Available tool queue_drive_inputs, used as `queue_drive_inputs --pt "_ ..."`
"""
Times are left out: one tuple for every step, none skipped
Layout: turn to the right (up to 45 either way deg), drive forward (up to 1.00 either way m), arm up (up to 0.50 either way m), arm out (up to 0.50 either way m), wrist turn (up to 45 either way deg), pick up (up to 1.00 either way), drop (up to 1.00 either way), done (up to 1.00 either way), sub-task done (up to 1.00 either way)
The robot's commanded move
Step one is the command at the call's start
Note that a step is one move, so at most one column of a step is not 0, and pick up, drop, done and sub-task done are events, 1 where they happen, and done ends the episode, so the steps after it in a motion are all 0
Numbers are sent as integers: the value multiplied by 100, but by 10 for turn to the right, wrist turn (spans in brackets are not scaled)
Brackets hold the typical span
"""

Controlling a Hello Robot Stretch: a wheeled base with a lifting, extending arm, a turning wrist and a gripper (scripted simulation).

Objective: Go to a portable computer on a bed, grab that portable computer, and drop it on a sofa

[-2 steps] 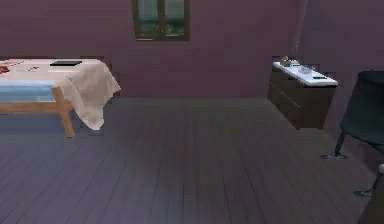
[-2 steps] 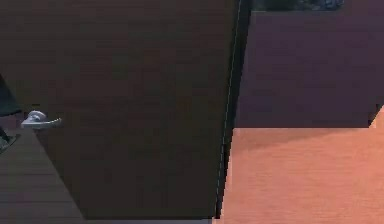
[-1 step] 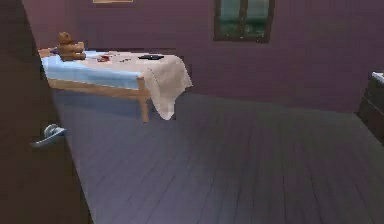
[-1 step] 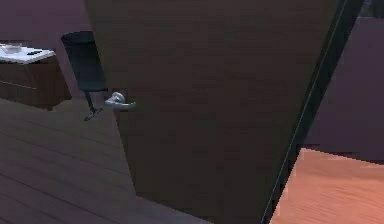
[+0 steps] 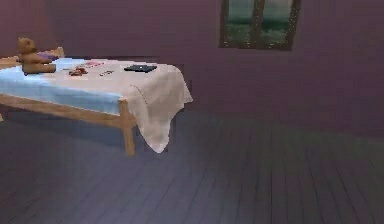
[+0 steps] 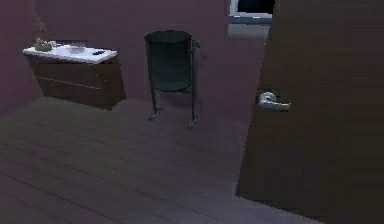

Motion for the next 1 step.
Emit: queue_drive_inputs --pt "-60 0 0 0 0 0 0 0 0"
